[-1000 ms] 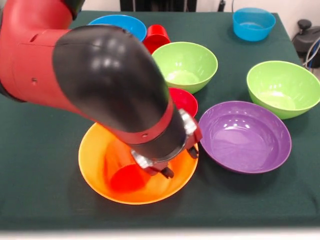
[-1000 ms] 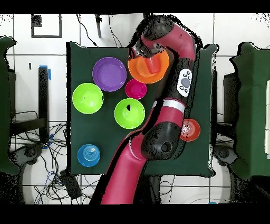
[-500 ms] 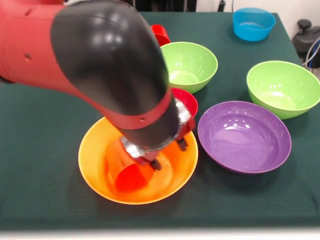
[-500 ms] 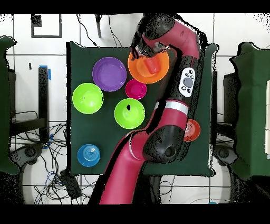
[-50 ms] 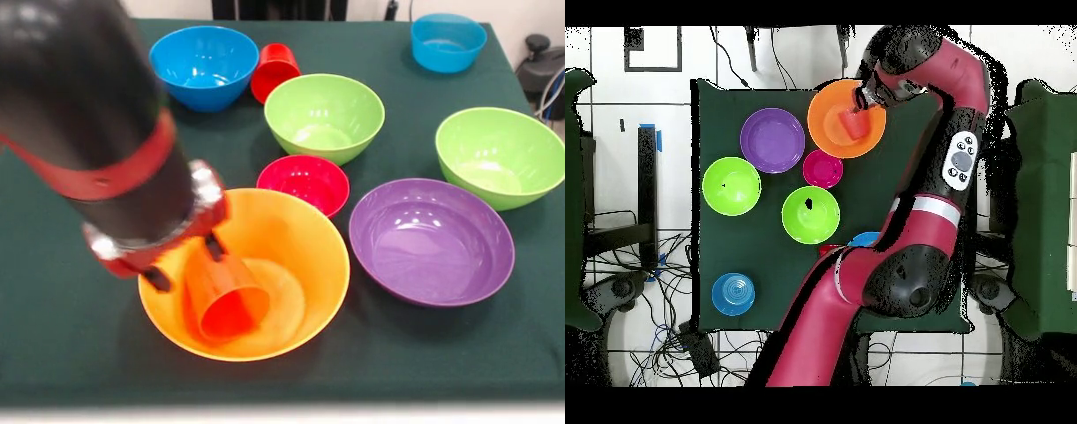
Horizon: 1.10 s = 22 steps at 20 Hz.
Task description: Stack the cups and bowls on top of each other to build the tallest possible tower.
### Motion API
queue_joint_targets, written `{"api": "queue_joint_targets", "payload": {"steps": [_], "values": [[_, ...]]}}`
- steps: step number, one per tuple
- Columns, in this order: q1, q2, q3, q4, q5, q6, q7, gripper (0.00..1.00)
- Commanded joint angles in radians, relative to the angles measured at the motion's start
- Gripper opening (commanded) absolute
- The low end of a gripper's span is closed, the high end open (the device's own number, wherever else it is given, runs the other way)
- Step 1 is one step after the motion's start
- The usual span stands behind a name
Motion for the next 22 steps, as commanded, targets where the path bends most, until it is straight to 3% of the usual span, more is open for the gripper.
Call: {"api": "queue_joint_targets", "payload": {"steps": [1, 5, 8, 10, 12, 13, 14, 15, 17, 20, 21, 22], "values": [[0.039, -0.012, 0.127, 0.026, -0.124, 0.015, -0.225, 1.00], [0.089, 0.010, 0.232, 0.018, -0.144, 0.013, -0.202, 1.00], [0.110, 0.006, 0.237, 0.043, -0.161, -0.032, -0.153, 1.00], [0.126, -0.011, 0.217, 0.097, -0.189, -0.079, -0.022, 1.00], [0.149, -0.032, 0.155, 0.180, -0.203, -0.148, 0.259, 1.00], [0.146, -0.034, 0.035, 0.203, -0.200, -0.147, 0.508, 1.00], [0.137, -0.035, -0.024, 0.197, -0.202, -0.168, 0.587, 1.00], [0.116, -0.042, -0.153, 0.186, -0.205, -0.143, 0.749, 1.00], [0.103, -0.068, -0.262, 0.196, -0.216, -0.117, 0.893, 1.00], [0.132, -0.122, -0.298, 0.296, -0.259, -0.110, 1.073, 1.00], [0.144, -0.144, -0.336, 0.331, -0.275, -0.076, 1.175, 1.00], [0.130, -0.152, -0.378, 0.323, -0.277, 0.014, 1.215, 1.00]]}}
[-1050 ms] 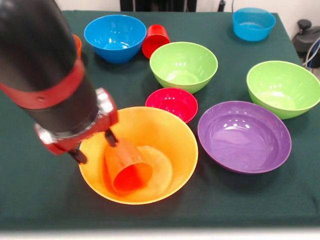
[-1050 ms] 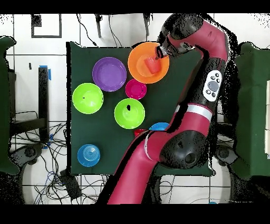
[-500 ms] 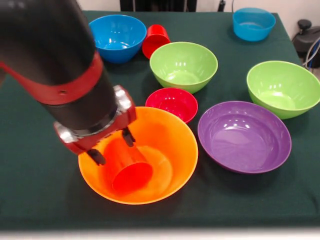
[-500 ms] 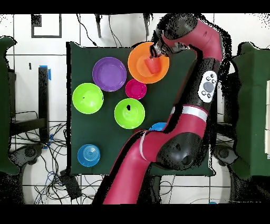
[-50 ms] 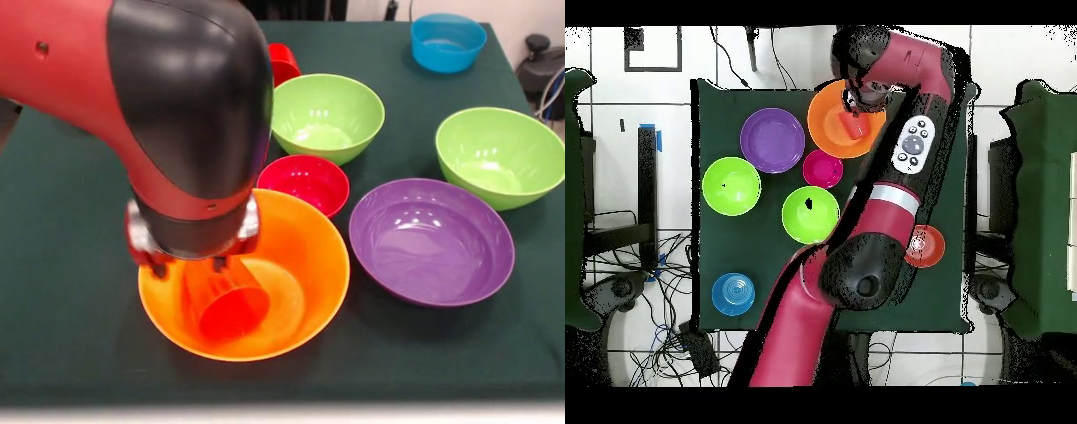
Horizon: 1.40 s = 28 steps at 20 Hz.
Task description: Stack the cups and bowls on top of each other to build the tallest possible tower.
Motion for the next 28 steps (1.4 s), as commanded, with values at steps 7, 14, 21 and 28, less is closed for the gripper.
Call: {"api": "queue_joint_targets", "payload": {"steps": [7, 14, 21, 28], "values": [[0.016, -0.163, -0.334, 0.244, -0.231, 0.431, 0.915, 1.00], [0.172, -0.191, -0.190, 0.415, -0.395, 0.363, 0.991, 1.00], [0.342, -0.182, 0.024, 0.652, -0.397, 0.132, 1.085, 1.00], [0.396, -0.178, 0.124, 0.699, -0.324, 0.022, 1.123, 1.00]]}}
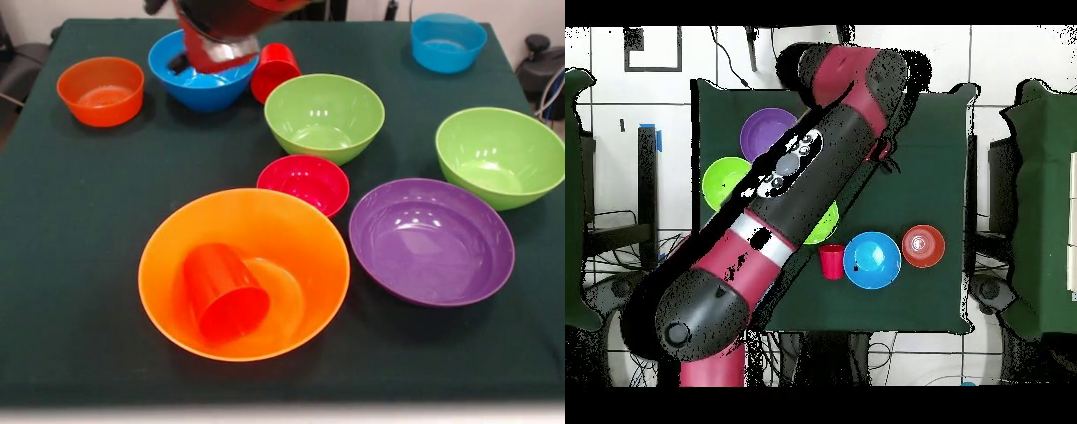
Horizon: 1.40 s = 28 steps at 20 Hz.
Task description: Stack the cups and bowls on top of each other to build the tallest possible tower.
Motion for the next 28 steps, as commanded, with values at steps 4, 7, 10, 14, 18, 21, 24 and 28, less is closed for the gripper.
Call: {"api": "queue_joint_targets", "payload": {"steps": [4, 7, 10, 14, 18, 21, 24, 28], "values": [[0.043, 0.056, 0.245, 0.112, 0.043, -0.148, 0.255, 1.00], [0.042, 0.071, 0.256, 0.094, 0.047, -0.117, 0.256, 1.00], [0.045, 0.078, 0.267, 0.094, 0.037, -0.109, 0.246, 1.00], [0.057, 0.102, 0.283, 0.077, 0.034, -0.100, 0.254, 1.00], [0.077, 0.133, 0.295, 0.061, 0.044, -0.096, 0.288, 1.00], [0.086, 0.171, 0.305, 0.026, 0.060, -0.095, 0.326, 1.00], [0.094, 0.207, 0.299, -0.013, 0.075, -0.086, 0.367, 1.00], [0.055, 0.251, 0.268, -0.081, 0.093, -0.062, 0.384, 1.00]]}}
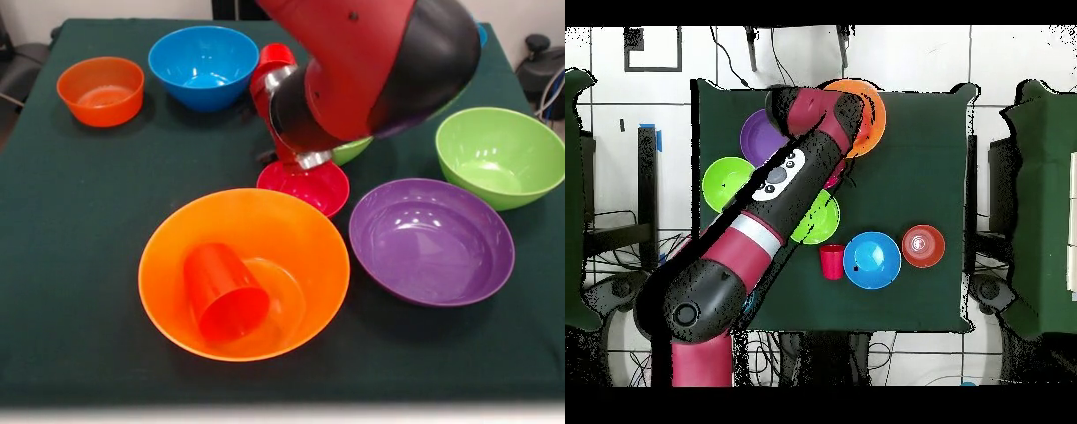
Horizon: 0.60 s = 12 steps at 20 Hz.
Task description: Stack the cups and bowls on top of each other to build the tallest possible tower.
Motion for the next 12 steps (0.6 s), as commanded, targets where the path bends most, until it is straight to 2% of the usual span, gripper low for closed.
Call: {"api": "queue_joint_targets", "payload": {"steps": [1, 4, 9, 12], "values": [[-0.023, 0.117, 0.117, -0.125, 0.045, 0.041, 0.282, 1.00], [-0.032, 0.135, 0.110, -0.158, 0.054, 0.054, 0.293, 1.00], [-0.096, 0.176, 0.053, -0.266, 0.068, 0.094, 0.296, 1.00], [-0.103, 0.178, 0.049, -0.279, 0.069, 0.100, 0.287, 1.00]]}}
